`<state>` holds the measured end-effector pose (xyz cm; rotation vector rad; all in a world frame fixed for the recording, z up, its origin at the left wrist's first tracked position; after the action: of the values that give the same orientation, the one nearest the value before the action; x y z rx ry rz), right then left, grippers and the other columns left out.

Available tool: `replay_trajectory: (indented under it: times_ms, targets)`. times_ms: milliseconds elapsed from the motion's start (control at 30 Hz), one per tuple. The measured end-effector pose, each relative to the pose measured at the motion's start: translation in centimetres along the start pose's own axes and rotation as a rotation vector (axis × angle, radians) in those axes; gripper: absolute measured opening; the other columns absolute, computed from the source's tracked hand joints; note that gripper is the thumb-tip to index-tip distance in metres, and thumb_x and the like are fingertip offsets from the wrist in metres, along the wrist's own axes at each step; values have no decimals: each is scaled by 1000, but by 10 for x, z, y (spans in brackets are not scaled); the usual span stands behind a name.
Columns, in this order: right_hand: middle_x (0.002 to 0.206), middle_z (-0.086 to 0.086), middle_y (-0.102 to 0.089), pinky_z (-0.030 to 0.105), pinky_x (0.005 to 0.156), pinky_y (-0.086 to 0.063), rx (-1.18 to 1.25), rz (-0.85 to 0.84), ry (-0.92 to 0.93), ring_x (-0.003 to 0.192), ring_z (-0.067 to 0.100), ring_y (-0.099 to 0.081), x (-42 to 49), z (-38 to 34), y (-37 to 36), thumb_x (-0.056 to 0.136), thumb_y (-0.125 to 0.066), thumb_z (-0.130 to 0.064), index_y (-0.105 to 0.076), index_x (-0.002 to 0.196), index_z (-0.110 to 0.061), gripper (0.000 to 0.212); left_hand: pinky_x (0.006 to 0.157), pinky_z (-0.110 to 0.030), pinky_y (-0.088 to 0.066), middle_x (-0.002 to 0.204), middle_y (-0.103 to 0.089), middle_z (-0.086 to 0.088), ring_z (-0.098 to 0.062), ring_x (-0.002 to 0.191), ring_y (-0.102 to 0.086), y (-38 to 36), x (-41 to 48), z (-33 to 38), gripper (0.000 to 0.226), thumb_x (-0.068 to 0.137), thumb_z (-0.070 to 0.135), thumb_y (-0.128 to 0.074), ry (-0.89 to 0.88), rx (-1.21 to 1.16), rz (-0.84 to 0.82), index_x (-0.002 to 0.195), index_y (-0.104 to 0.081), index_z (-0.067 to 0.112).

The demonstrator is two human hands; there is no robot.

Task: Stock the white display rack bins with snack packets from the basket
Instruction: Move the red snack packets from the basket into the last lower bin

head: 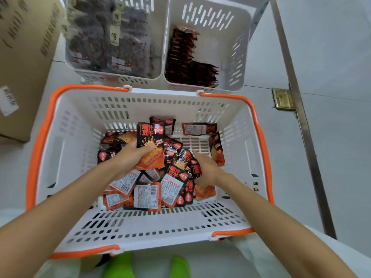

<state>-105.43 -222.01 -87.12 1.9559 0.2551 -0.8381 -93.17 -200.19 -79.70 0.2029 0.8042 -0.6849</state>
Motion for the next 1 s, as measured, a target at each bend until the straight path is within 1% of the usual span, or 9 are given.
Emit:
replay_trajectory:
  times_ms: [133, 200, 367, 533, 633, 733, 833, 933, 1000]
  targets:
    - [90, 7, -54, 31, 67, -45, -127, -18, -70, 81, 24, -57, -2, 6, 6, 81, -77, -24, -57, 80, -11, 24, 98, -42, -50, 110, -71, -13, -29, 105, -68, 13, -3, -9, 28, 99, 31, -56, 5, 10, 39, 119, -58, 12]
    - [69, 5, -51, 32, 57, -37, -26, -26, -41, 64, 23, -52, -10, 5, 37, 89, -72, -24, -48, 61, -14, 38, 104, -45, -47, 111, -72, -10, -29, 110, -67, 17, -3, -8, 43, 96, 42, -59, -8, 1, 30, 126, -56, 12]
    - [85, 6, -72, 39, 66, -58, 381, 89, 119, 79, 23, -71, -52, -47, 126, 94, -66, -21, -69, 87, -5, 18, 108, -43, -42, 127, -64, 0, -19, 116, -63, 2, -8, 10, 90, 63, 80, -70, -97, 96, -66, 132, -49, 25]
    - [83, -5, -72, 25, 70, -55, 656, 98, 276, 77, 8, -68, -57, -123, 136, 93, -67, -19, -70, 93, -15, 6, 86, -40, -57, 112, -72, -13, -27, 101, -71, -40, -21, 28, 50, 79, 26, -76, -121, 66, -257, 123, -54, 14]
    - [119, -3, -62, 22, 90, -51, 722, 218, 202, 112, 11, -60, -46, -119, 116, 92, -68, -22, -52, 137, -15, 48, 91, -50, -56, 109, -72, -17, -33, 100, -71, -7, -19, 21, 30, 90, 14, -68, -114, 46, -100, 117, -58, 9]
    - [145, 2, -44, 36, 101, -45, 540, 33, -42, 127, 24, -51, -34, -84, 47, 87, -73, -31, -9, 158, -20, 96, 96, -52, -54, 107, -72, -14, -29, 98, -71, 24, -24, 10, 27, 92, 23, -66, -106, 70, 21, 114, -58, 8]
    - [127, 8, -63, 45, 104, -43, 274, -65, -21, 112, 23, -60, -34, -71, -9, 82, -78, -22, -34, 151, -19, 81, 91, -49, -57, 116, -67, -6, -22, 103, -68, 31, -29, -4, 31, 98, 33, -56, -55, 54, -4, 122, -49, 13]
    - [75, 2, -62, 34, 68, -44, 493, 90, -24, 66, 17, -54, -41, -78, 9, 83, -73, -8, -66, 89, -11, 10, 90, -46, -58, 130, -61, -6, -23, 112, -65, 29, -34, -9, 45, 100, 38, -53, -87, 119, -6, 137, -42, 14]
    - [75, 5, -64, 32, 67, -41, 718, 187, -16, 69, 18, -55, -49, -94, 42, 87, -69, -13, -66, 82, -13, 6, 94, -48, -55, 126, -63, -5, -24, 112, -65, 22, -40, -4, 35, 101, 39, -48, -173, 248, 26, 132, -44, 22]
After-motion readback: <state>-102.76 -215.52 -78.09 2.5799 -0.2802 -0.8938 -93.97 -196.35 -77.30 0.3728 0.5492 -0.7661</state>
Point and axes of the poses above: each hand's wrist, its own x-axis towards the middle knuckle, its own y-axis out of the back of the hand, z = x × y, the point moved 7 cm from there along x, towards the middle knuckle
